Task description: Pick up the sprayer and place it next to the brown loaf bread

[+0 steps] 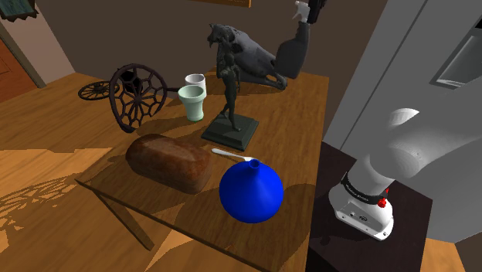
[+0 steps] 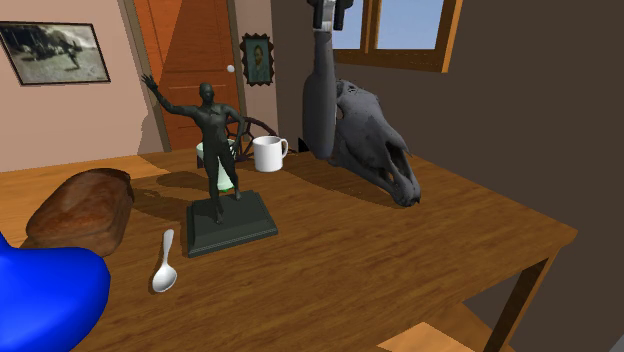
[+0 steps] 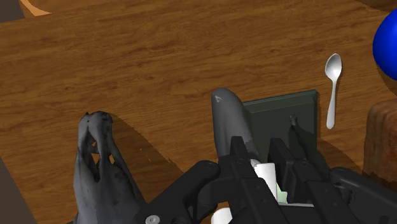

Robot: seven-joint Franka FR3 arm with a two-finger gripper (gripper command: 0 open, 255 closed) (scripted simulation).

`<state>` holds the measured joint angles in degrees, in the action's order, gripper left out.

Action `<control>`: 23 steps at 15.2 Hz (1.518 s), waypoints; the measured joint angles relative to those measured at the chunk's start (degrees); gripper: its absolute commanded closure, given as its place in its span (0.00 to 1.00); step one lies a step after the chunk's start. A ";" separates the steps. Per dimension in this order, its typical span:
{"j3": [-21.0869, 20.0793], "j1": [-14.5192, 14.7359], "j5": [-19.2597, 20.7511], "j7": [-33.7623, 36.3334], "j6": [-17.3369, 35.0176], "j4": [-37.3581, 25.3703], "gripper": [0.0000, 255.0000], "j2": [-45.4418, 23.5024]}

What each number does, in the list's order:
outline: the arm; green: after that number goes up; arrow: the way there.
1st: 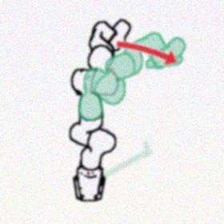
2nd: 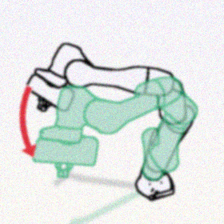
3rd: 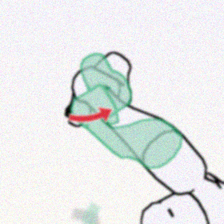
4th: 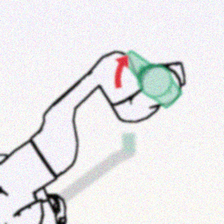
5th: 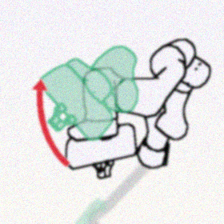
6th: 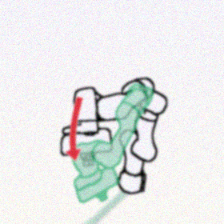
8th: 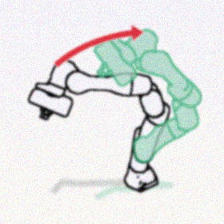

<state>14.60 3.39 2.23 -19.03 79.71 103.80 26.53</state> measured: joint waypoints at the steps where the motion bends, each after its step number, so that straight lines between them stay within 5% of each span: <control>1: 0.03 0.05 -0.07 -0.03 -0.73 -1.13 1.00 -0.40; 18: 1.30 0.78 -2.02 -0.99 -15.06 -24.68 1.00 -9.87; 23: -3.33 2.38 -2.84 5.45 -14.11 -21.86 1.00 -7.82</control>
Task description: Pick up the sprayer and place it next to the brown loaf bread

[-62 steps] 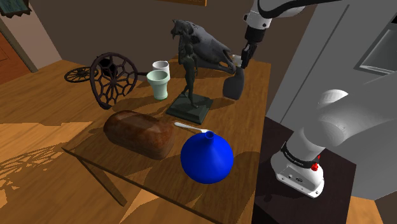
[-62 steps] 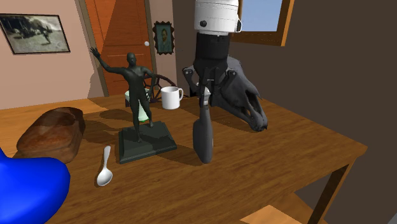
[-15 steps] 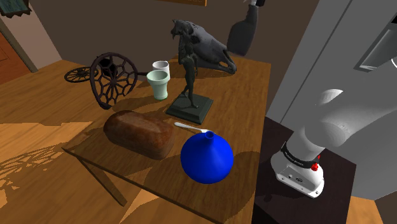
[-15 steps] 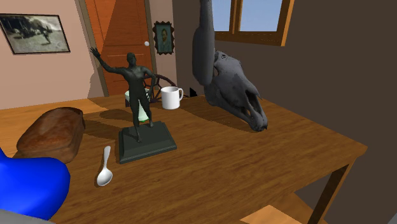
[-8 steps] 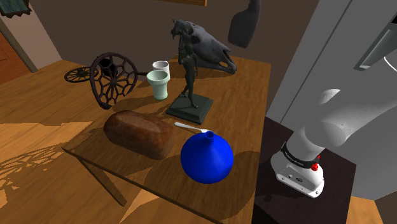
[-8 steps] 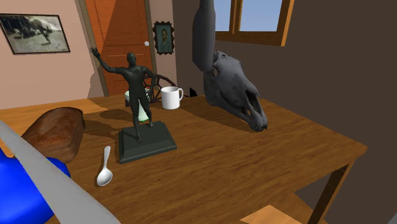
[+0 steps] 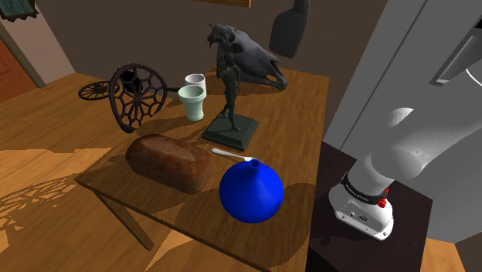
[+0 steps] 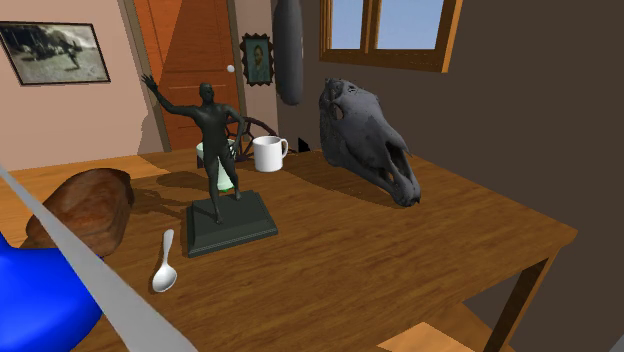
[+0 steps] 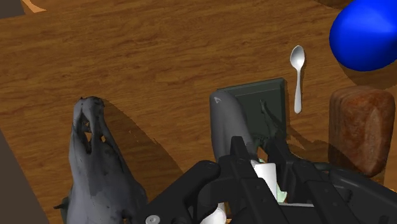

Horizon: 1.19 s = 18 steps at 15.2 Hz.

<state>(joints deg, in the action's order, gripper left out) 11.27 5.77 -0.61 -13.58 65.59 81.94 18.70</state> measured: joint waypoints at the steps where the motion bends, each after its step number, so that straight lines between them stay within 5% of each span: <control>1: -1.01 0.31 -0.16 1.37 1.09 1.82 1.00 0.76; 18: -19.28 6.75 -4.94 26.38 11.17 9.79 1.00 0.06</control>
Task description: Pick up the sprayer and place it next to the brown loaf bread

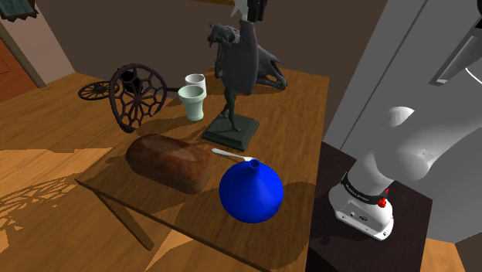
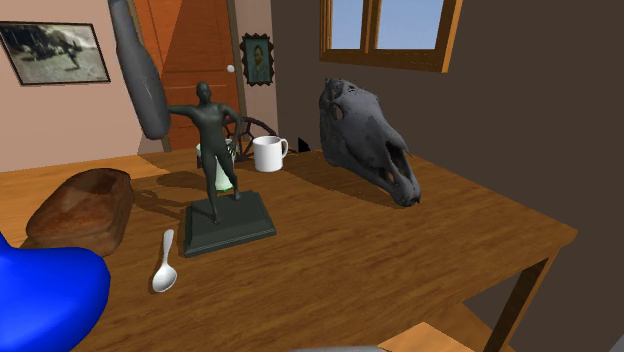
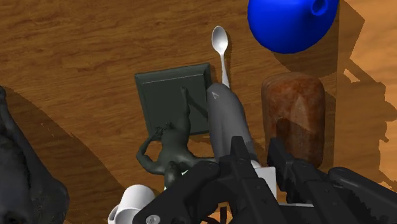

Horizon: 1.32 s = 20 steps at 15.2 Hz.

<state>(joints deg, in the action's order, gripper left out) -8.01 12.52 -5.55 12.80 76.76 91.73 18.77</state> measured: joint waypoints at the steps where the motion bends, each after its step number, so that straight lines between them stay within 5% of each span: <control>1: -0.89 0.38 -0.19 1.25 0.73 0.75 1.00 0.11; 11: -11.03 4.77 1.04 15.41 5.02 -6.16 1.00 -10.30; 20: -18.95 12.13 8.66 29.00 5.28 -21.43 1.00 -26.89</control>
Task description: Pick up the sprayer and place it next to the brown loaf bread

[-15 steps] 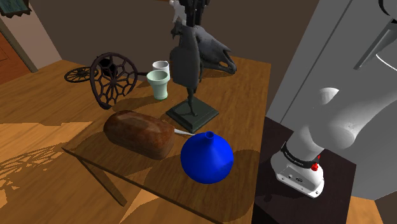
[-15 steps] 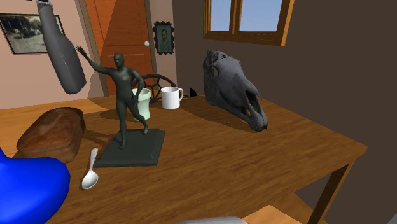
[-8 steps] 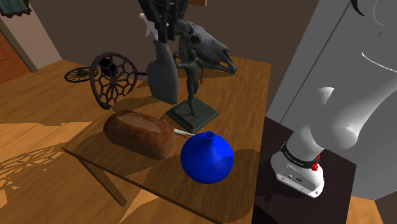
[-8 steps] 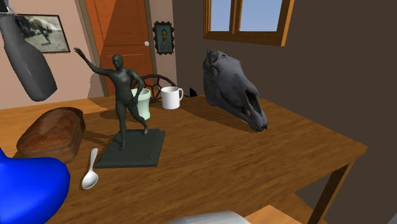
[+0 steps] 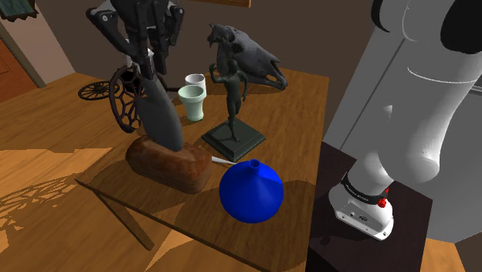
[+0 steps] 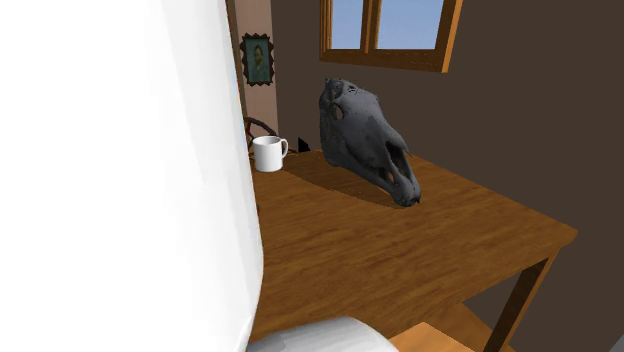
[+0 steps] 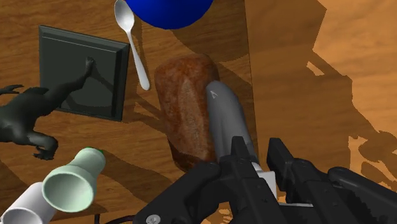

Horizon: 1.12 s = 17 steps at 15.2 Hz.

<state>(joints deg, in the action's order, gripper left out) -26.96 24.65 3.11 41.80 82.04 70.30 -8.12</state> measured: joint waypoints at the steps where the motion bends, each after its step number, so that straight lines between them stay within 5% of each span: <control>1: -0.61 1.39 1.46 1.42 -0.80 -3.23 1.00 -2.71; 5: -1.89 7.17 6.38 6.10 -2.64 -13.01 1.00 -11.59; 17: -1.85 4.16 3.73 5.90 9.67 3.92 1.00 -6.57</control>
<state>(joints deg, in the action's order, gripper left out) -28.81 28.82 6.84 47.70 91.71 74.21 -14.69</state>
